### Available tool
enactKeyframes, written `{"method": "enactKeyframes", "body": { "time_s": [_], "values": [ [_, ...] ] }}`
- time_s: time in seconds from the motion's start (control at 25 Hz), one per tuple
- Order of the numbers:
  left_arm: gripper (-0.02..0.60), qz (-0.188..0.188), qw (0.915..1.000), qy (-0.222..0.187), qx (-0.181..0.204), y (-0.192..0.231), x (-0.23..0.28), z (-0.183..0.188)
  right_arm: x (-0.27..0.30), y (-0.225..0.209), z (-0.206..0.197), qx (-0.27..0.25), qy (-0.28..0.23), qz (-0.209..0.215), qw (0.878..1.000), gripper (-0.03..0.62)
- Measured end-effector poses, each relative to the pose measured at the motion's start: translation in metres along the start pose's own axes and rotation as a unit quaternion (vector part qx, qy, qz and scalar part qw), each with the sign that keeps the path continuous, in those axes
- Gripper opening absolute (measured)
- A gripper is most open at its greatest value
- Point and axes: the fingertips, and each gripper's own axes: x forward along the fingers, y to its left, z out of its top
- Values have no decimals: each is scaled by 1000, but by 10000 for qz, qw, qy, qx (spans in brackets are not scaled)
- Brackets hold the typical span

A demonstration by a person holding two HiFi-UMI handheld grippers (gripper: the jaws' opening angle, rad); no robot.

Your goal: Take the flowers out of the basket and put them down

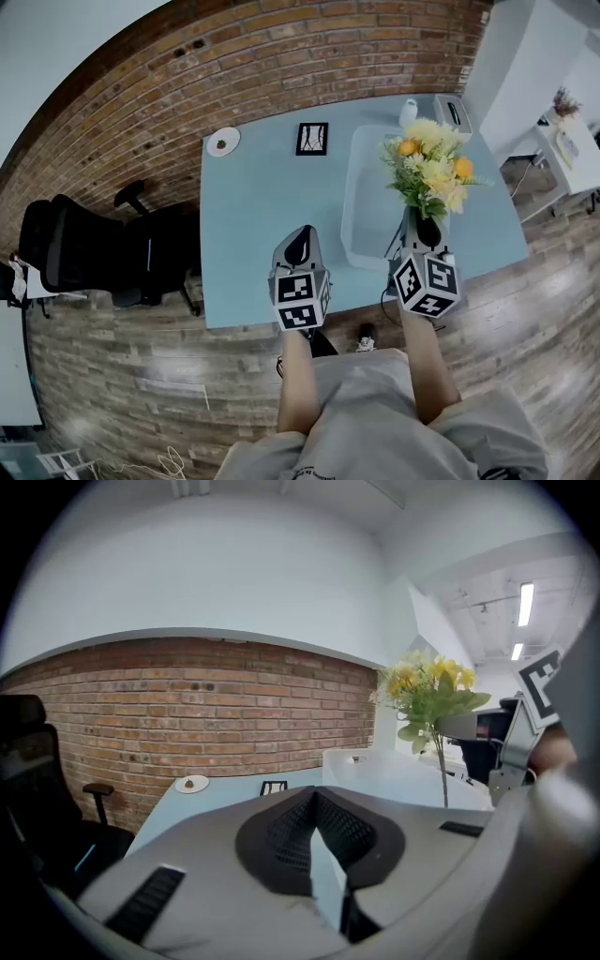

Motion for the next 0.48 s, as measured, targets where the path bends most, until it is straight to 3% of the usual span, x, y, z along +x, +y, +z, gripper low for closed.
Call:
{"method": "enactKeyframes", "body": {
  "time_s": [0.28,0.48],
  "values": [
    [18,-733,9954,0,613,3,24,19,13,12,7,331,-221,-529,9978,51],
    [18,-878,9930,-38,787,47,27,28,21,52,6,304,-355,-730,9962,51]
  ]
}}
